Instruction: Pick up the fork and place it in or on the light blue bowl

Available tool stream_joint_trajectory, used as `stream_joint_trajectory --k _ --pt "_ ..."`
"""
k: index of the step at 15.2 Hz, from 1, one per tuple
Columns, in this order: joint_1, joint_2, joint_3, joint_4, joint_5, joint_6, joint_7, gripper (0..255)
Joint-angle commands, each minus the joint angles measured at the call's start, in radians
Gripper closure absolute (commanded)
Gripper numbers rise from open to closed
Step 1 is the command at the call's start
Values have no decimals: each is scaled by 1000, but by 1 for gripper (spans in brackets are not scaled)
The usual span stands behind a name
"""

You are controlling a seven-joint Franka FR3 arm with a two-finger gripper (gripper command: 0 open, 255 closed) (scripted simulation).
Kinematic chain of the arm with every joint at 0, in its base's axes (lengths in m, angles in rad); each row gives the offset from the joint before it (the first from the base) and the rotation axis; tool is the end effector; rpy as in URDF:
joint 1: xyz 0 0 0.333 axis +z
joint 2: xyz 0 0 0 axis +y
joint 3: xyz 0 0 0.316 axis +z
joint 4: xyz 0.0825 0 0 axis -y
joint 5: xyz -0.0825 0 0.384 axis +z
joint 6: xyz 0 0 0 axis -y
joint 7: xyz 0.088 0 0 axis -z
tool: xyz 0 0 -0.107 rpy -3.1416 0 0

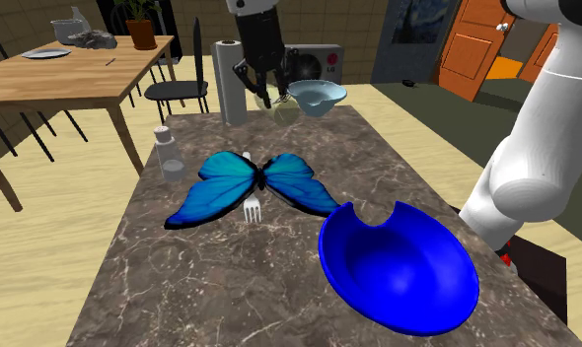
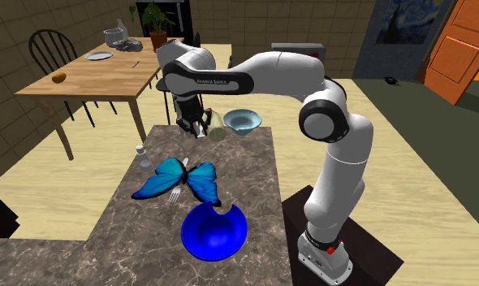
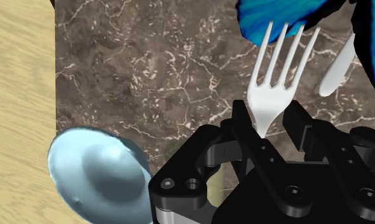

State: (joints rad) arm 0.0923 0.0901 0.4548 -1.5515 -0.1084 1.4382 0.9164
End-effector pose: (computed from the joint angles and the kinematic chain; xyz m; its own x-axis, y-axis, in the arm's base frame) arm 0.4920 0.2723 0.5780 0.9279 -0.3675 -0.0629 -0.3498 -0.9164 0.1947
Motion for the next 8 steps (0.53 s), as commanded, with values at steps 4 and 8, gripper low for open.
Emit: stream_joint_trajectory --k 4,8 --pt "5 17 2 89 -8 -74 -1 255" --pt "-24 0 -19 93 -9 -89 -53 255"
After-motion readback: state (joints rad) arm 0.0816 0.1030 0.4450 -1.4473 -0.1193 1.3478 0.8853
